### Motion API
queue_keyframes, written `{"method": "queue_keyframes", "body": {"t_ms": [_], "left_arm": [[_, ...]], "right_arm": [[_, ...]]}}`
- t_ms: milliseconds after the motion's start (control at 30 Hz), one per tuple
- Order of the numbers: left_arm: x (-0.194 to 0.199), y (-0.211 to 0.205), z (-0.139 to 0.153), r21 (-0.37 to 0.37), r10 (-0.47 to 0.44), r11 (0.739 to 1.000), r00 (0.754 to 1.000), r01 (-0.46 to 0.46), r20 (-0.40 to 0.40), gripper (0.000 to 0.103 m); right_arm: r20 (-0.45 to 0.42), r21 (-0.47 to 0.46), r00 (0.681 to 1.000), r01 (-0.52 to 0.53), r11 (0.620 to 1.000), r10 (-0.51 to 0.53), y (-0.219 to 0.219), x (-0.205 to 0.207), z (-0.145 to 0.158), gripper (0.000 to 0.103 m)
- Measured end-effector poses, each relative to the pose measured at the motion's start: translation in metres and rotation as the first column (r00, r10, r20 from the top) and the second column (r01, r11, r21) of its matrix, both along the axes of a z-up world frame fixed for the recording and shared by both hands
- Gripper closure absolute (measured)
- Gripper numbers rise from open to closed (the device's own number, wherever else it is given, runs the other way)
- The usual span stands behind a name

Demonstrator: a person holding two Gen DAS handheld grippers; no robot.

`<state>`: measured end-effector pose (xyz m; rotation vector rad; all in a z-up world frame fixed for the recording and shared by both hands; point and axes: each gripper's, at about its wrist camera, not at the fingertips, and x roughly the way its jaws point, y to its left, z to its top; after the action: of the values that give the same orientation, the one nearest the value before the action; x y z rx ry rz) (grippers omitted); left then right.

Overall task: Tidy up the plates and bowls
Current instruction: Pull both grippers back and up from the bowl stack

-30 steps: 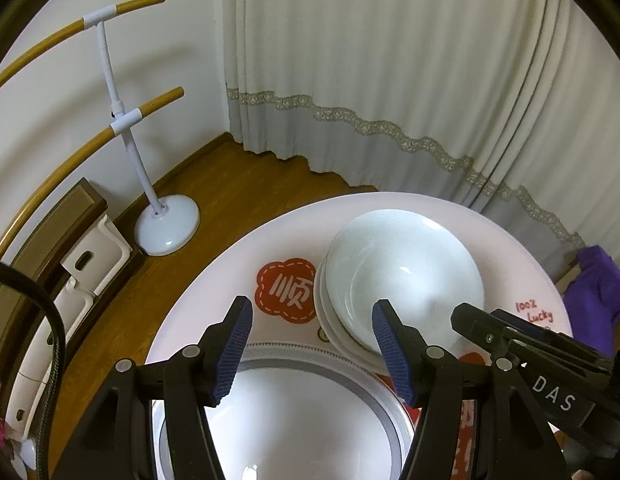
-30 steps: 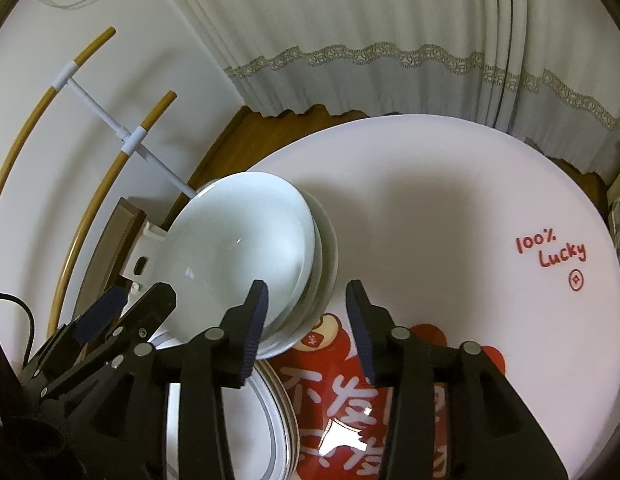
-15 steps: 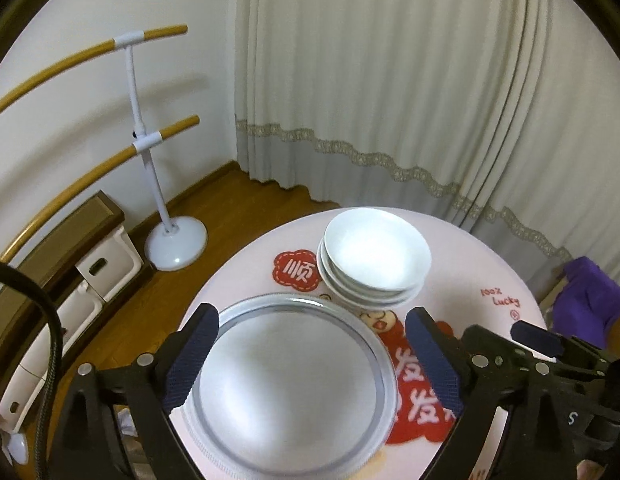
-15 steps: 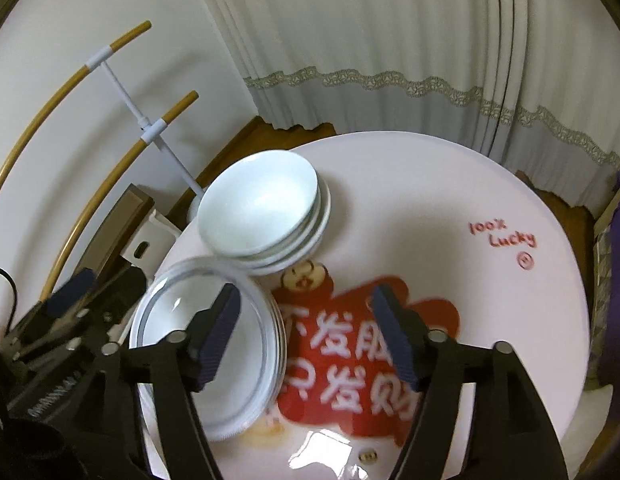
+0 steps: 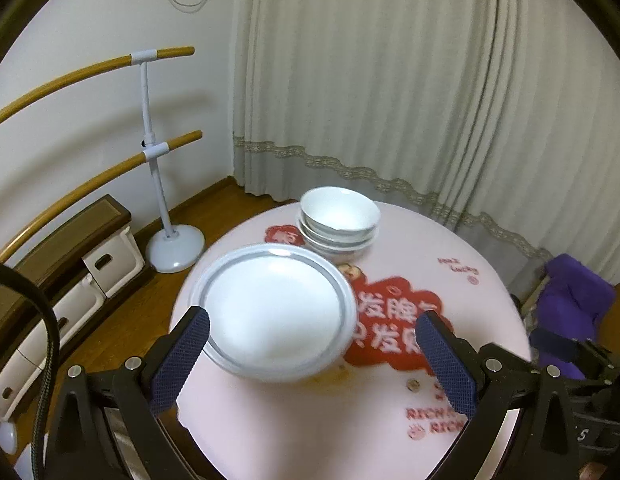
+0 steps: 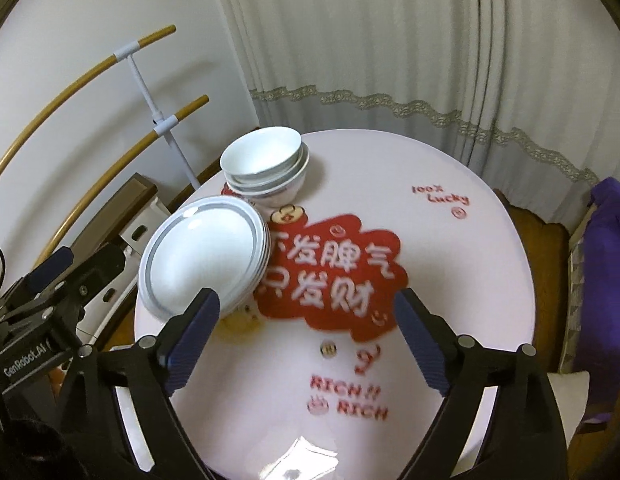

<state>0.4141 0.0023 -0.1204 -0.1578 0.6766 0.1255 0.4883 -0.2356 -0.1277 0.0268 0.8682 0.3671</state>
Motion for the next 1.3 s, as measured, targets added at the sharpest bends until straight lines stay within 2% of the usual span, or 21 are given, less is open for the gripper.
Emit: {"method": "queue_keyframes", "body": {"t_ms": [133, 300, 467, 733, 933, 1100, 1300], "left_arm": [[-0.032, -0.020, 0.001, -0.003, -0.017, 1.000, 1.000, 0.017, 0.008, 0.001], [-0.068, -0.033, 0.003, -0.002, 0.015, 1.000, 1.000, -0.015, 0.022, 0.001], [-0.080, -0.052, 0.011, -0.013, 0.075, 0.997, 0.996, -0.074, 0.050, 0.001], [-0.067, -0.073, 0.000, -0.082, 0.162, 0.984, 0.986, -0.158, 0.049, 0.001], [-0.047, -0.072, -0.009, -0.170, 0.274, 0.948, 0.962, -0.268, 0.008, 0.001], [-0.020, -0.075, -0.016, -0.145, 0.297, 0.944, 0.955, -0.296, -0.016, 0.001], [0.017, -0.071, -0.023, -0.158, 0.318, 0.933, 0.947, -0.322, -0.052, 0.001]], "right_arm": [[0.003, -0.003, 1.000, -0.009, 1.000, 0.009, -0.013, -0.024, -0.003, 0.010], [0.017, -0.012, 1.000, -0.022, 1.000, 0.023, -0.029, -0.040, -0.003, 0.008], [0.037, -0.031, 0.998, -0.052, 0.998, 0.053, -0.041, -0.042, 0.004, 0.006], [0.037, -0.058, 0.992, -0.115, 0.992, 0.117, -0.057, -0.024, 0.008, 0.004], [0.020, -0.072, 0.986, -0.164, 0.984, 0.166, -0.057, -0.005, 0.002, 0.004], [0.006, -0.091, 0.979, -0.202, 0.975, 0.203, -0.054, 0.014, -0.004, 0.004], [-0.008, -0.108, 0.975, -0.222, 0.969, 0.223, -0.051, 0.043, -0.005, 0.004]]}}
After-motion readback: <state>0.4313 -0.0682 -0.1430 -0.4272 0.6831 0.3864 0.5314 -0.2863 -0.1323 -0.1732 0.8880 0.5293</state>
